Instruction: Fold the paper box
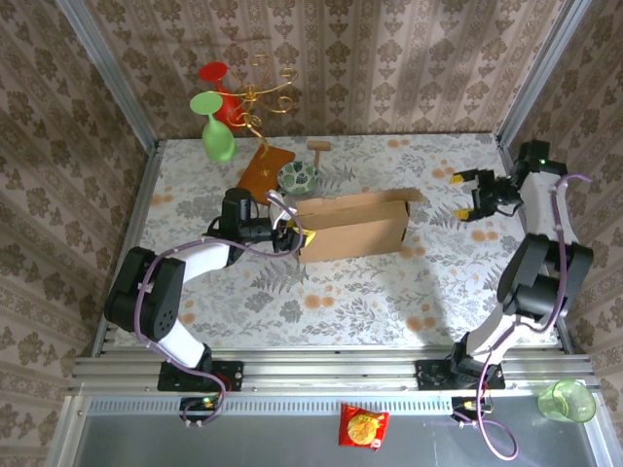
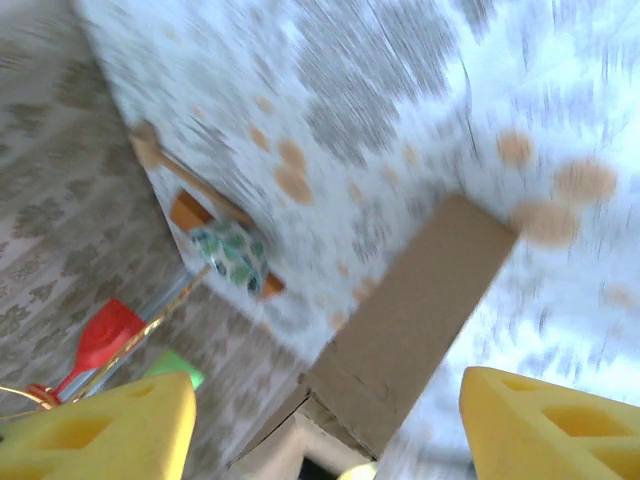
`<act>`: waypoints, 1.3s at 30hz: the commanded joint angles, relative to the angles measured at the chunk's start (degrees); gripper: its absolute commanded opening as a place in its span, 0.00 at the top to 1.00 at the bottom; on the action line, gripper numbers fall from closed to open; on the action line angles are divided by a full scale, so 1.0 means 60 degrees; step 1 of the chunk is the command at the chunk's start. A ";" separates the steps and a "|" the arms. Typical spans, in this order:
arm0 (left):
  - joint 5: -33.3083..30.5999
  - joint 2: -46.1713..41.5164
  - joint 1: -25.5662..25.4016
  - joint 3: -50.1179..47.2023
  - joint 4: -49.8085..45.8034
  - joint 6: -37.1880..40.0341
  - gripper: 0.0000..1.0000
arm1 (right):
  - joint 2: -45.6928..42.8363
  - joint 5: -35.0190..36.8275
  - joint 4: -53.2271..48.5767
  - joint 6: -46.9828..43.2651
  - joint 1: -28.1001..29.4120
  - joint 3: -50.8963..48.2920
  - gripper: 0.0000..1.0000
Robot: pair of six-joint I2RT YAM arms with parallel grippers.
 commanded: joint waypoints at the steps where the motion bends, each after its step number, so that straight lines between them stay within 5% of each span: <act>1: 0.0166 -0.0393 0.0132 -0.0128 -0.0501 0.0172 0.52 | -0.1795 0.2788 0.1974 -0.2612 0.1020 -0.0214 0.37; 5: 0.0230 -0.0569 0.0177 -0.0234 -0.0737 0.0327 0.52 | -0.3426 0.3420 0.3609 -0.7211 0.2551 -0.1394 0.44; 11: 0.0245 -0.0731 0.0194 -0.0297 -0.1038 0.0540 0.52 | -0.3039 0.2837 0.2482 -1.0440 0.2735 -0.1342 0.61; 15: 0.0233 -0.0739 0.0205 -0.0221 -0.1190 0.0637 0.51 | -0.2708 0.3007 0.1912 -1.1359 0.2965 -0.1151 0.52; 23: 0.0270 -0.0721 0.0219 -0.0085 -0.1426 0.0813 0.51 | -0.1885 0.3451 0.0947 -1.2592 0.3582 -0.0943 0.52; 39: 0.0305 -0.0636 0.0236 -0.0002 -0.1475 0.0862 0.51 | -0.0834 0.3402 0.0464 -1.2469 0.3978 -0.0040 0.58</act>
